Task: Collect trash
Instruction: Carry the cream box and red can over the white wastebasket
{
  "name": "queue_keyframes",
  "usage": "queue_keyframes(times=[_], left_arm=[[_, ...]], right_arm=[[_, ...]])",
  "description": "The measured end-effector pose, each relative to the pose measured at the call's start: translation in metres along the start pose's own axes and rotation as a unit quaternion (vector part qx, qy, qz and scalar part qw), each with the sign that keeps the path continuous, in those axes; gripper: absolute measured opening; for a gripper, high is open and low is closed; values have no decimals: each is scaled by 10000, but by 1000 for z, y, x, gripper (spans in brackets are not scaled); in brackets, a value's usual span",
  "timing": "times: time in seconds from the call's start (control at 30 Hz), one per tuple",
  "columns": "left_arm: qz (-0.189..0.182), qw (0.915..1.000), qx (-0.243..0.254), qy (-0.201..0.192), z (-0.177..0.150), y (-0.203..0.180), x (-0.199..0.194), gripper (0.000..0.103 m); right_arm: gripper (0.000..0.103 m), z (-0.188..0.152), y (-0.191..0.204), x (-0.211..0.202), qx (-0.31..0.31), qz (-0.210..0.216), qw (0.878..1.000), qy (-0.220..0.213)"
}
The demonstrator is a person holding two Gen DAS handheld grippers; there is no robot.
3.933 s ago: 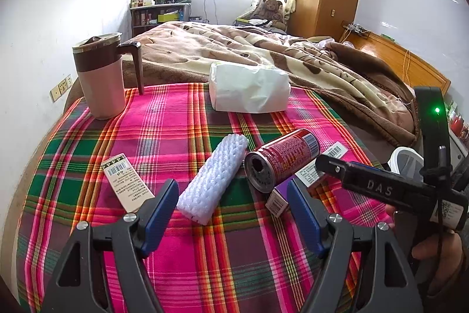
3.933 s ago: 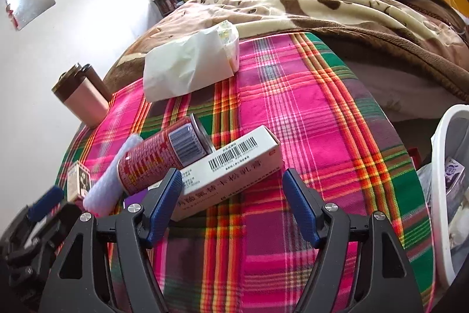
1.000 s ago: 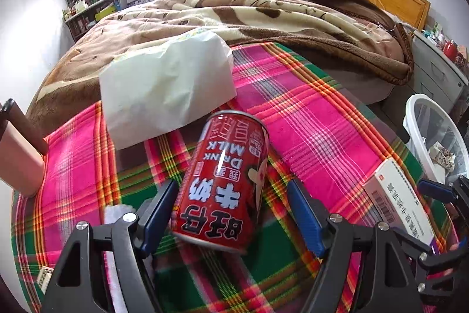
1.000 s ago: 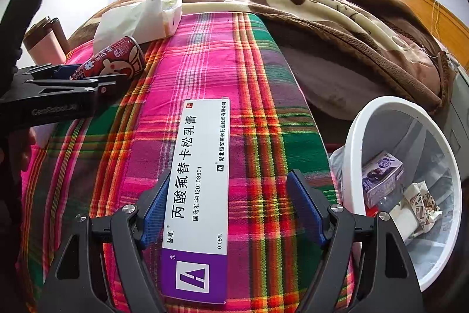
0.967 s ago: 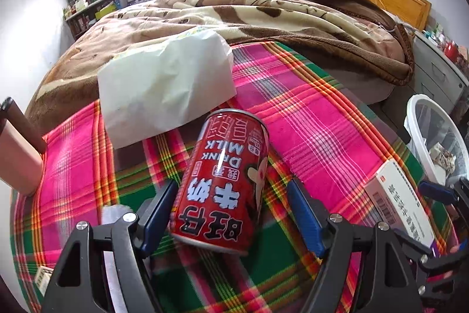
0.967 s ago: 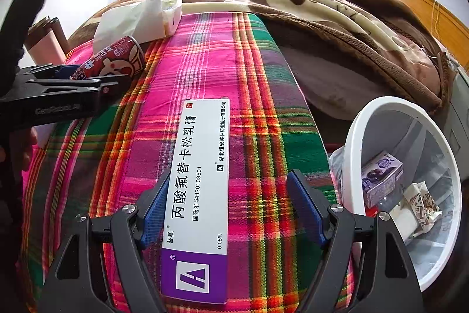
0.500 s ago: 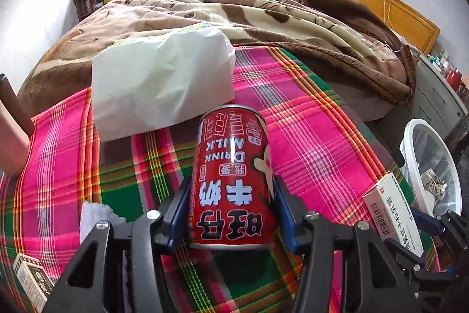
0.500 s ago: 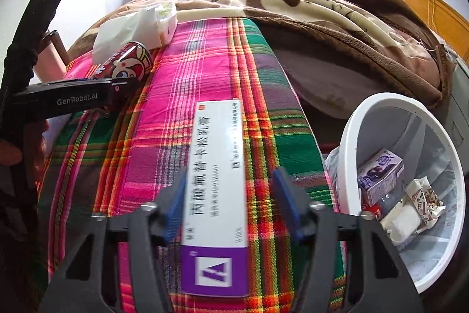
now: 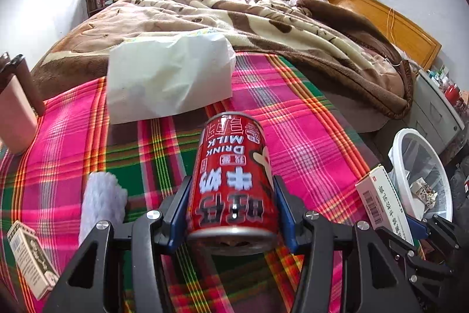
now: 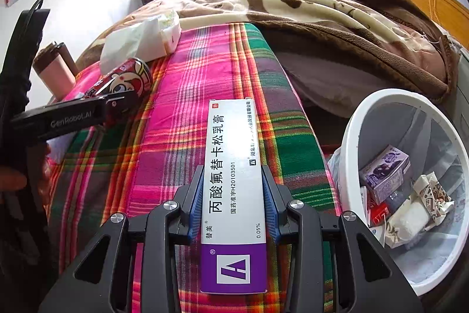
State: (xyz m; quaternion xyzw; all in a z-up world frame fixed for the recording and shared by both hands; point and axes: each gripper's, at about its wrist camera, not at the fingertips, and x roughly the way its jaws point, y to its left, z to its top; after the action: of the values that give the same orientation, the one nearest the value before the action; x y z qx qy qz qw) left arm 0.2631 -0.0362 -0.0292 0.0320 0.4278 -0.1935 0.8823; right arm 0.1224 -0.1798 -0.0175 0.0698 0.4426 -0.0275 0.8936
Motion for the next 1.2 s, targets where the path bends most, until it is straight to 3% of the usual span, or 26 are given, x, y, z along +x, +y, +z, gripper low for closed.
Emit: queue_keyframes(times=[0.57,1.2], left_arm=[[-103,9992,-109,-360,-21,-11,-44,54],[-306,9960,139,-833,-42,-63,-96,54]], right_arm=[[37,-3,0,-25,-27,134,9993,-345],[37,-10,-25,-70,143,98,9965,-821]])
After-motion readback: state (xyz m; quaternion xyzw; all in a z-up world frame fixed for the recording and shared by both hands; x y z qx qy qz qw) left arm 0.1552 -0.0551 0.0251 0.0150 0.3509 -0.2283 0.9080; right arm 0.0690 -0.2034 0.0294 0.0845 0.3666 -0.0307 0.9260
